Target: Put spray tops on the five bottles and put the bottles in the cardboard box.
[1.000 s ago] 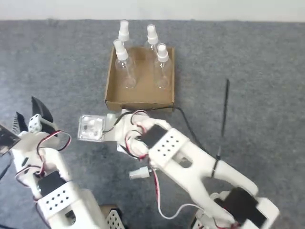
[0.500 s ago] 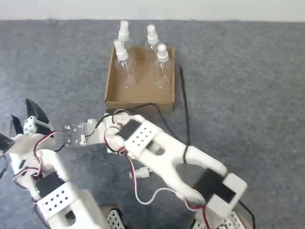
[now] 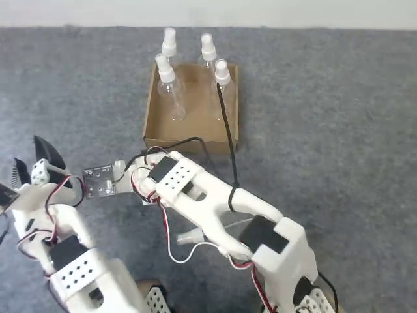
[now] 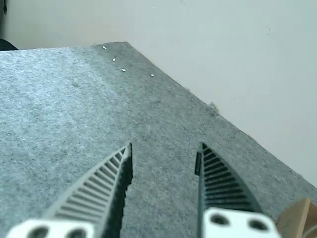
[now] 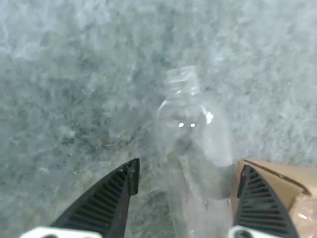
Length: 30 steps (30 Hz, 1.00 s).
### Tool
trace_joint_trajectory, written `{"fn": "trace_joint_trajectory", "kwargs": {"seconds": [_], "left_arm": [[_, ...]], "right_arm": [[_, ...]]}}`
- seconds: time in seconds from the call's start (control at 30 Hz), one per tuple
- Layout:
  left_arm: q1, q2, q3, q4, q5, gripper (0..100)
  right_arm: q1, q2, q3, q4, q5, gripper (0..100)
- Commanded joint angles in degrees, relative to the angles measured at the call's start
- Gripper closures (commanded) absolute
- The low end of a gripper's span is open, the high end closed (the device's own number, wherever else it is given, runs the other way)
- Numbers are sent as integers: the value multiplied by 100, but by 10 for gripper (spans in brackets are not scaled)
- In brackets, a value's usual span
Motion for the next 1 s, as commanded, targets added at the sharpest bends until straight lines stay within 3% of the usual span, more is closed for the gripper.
{"fn": "trace_joint_trajectory", "kwargs": {"seconds": [0.0, 0.33, 0.57, 0.83, 0.97], "left_arm": [[9, -88, -163, -185, 62, 808], [26, -88, -163, -185, 62, 808], [26, -88, -163, -185, 62, 808], [26, -88, -163, -185, 62, 808], [26, -88, -163, -185, 62, 808]], "right_arm": [[-4, 101, -686, 382, 105, 724], [171, 637, -1020, 418, 70, 730], [180, 620, -1143, 963, 70, 919], [295, 611, -1266, 1508, 44, 925], [295, 488, -1266, 1789, -422, 925]]}}
